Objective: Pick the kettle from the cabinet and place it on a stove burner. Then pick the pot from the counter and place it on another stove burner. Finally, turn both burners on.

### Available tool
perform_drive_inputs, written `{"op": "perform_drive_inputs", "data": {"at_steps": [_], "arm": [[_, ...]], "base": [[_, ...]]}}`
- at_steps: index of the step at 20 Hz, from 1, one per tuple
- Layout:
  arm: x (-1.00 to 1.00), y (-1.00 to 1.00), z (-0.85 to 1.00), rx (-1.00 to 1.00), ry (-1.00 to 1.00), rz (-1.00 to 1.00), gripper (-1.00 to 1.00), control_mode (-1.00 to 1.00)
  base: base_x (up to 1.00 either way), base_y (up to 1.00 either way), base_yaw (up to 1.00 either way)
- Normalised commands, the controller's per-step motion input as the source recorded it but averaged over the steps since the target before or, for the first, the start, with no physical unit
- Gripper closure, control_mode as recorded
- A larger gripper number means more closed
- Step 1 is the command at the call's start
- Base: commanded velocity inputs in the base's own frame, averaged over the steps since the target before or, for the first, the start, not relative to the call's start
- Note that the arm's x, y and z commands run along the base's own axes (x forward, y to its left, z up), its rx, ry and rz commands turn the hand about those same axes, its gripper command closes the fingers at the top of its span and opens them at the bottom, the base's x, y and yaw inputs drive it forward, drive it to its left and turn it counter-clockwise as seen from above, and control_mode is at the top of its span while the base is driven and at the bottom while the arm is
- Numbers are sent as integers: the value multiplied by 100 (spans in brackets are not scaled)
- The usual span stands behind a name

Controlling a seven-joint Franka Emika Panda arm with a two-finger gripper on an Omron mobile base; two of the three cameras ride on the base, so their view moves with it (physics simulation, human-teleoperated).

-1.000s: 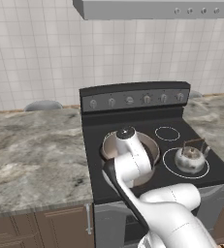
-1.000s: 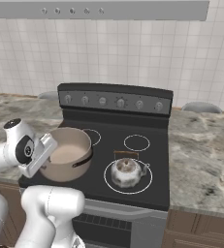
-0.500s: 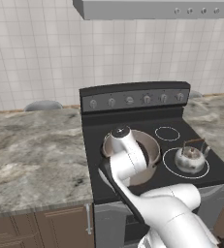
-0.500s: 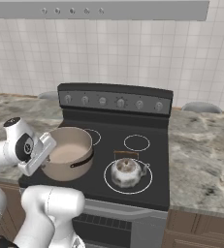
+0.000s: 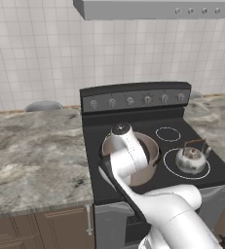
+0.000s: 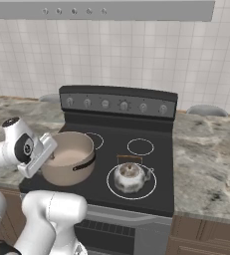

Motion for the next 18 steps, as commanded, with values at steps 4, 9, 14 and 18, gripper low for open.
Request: {"op": "perform_drive_inputs", "data": {"at_steps": [4,9,14,18], "arm": [[0,0,31,0,-3,0,-100,-100],[-1,0,32,0,-5,0,-100,-100],[-15,0,36,-4,-9,2,-100,-100],[-18,0,32,-6,-7,4,-100,-100]], "base": [[0,0,0],[0,0,0],[0,0,0],[0,0,0]]}}
